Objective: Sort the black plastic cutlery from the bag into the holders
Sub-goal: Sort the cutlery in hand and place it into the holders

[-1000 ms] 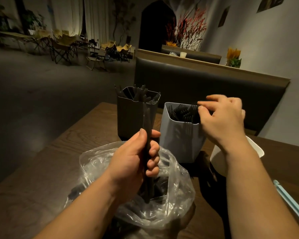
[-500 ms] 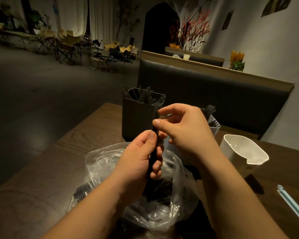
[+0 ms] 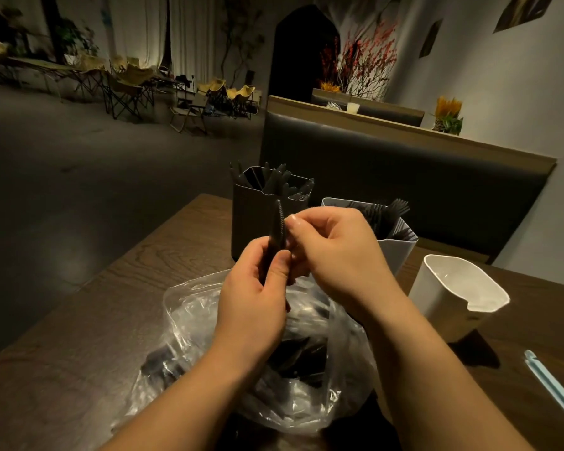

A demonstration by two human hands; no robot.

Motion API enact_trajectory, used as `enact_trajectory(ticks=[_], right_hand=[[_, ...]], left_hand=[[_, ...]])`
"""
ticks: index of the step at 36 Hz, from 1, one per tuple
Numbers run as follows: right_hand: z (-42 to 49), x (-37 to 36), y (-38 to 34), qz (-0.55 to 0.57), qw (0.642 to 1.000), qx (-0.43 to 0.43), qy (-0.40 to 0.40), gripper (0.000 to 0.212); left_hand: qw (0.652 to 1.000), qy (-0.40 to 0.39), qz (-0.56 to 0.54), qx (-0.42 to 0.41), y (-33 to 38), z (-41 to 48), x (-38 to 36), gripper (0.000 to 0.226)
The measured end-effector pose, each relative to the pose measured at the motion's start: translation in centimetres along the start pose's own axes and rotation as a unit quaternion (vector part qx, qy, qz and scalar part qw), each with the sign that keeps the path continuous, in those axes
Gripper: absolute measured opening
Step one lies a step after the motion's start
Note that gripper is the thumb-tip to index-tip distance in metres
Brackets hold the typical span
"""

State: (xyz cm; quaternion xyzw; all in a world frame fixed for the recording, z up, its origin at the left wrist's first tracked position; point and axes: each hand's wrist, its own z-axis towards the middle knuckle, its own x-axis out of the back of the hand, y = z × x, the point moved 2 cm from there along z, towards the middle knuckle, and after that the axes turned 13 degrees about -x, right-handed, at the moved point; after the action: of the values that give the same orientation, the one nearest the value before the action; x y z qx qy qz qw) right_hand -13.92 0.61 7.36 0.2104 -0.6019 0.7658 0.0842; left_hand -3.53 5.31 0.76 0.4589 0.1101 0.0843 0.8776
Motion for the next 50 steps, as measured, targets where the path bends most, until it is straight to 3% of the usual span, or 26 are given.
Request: enact_trajectory(ticks=[4, 9, 15, 19, 22, 26, 34, 39, 44, 50], right_hand=[[-0.1, -0.1, 0.0, 0.023, 1.0, -0.006, 0.015, 0.007], [0.1, 0.1, 0.1, 0.006, 0.999, -0.006, 0.034, 0.007], [0.9, 1.4, 0.0, 0.102, 0.992, -0.01, 0.073, 0.009], [2.0, 2.7, -1.0, 0.133, 0.979, 0.03, 0.151, 0.018], [3.4, 4.0, -2.8, 0.159, 0.958, 0.081, 0.223, 0.018], [5.4, 4.6, -5.5, 0.182, 0.929, 0.145, 0.287, 0.033], [9.1, 1.0, -7.0, 0.069, 0.904, 0.234, 0.35, 0.034], [10.8, -0.1, -5.9, -0.032, 0.916, 0.218, 0.335, 0.037], [11.4, -1.0, -4.2, -0.11, 0.945, 0.155, 0.265, 0.04], [11.1, -2.1, -3.2, -0.245, 0.945, 0.104, 0.19, 0.036]], left_hand=[[1.0, -0.002, 0.004, -0.015, 0.0, 0.1, 0.1, 0.025], [1.0, -0.016, 0.003, -0.016, 0.2, 0.0, -0.1, 0.026], [0.997, -0.042, 0.068, -0.006, -0.5, 0.1, -0.1, 0.028], [0.994, -0.055, 0.098, 0.012, -0.9, -0.1, -0.2, 0.022], [0.996, -0.004, 0.063, 0.06, -1.0, 0.0, 0.0, 0.021], [0.99, 0.059, -0.009, 0.127, -0.8, 0.6, 0.4, 0.016], [0.988, 0.08, -0.051, 0.119, -0.2, 0.8, 0.6, 0.009], [0.985, 0.113, -0.072, 0.105, 0.1, 1.0, 1.1, 0.01], [0.984, 0.119, -0.087, 0.104, 0.3, 1.2, 1.2, 0.01], [0.981, 0.104, -0.111, 0.12, 0.6, 1.4, 1.2, 0.012]])
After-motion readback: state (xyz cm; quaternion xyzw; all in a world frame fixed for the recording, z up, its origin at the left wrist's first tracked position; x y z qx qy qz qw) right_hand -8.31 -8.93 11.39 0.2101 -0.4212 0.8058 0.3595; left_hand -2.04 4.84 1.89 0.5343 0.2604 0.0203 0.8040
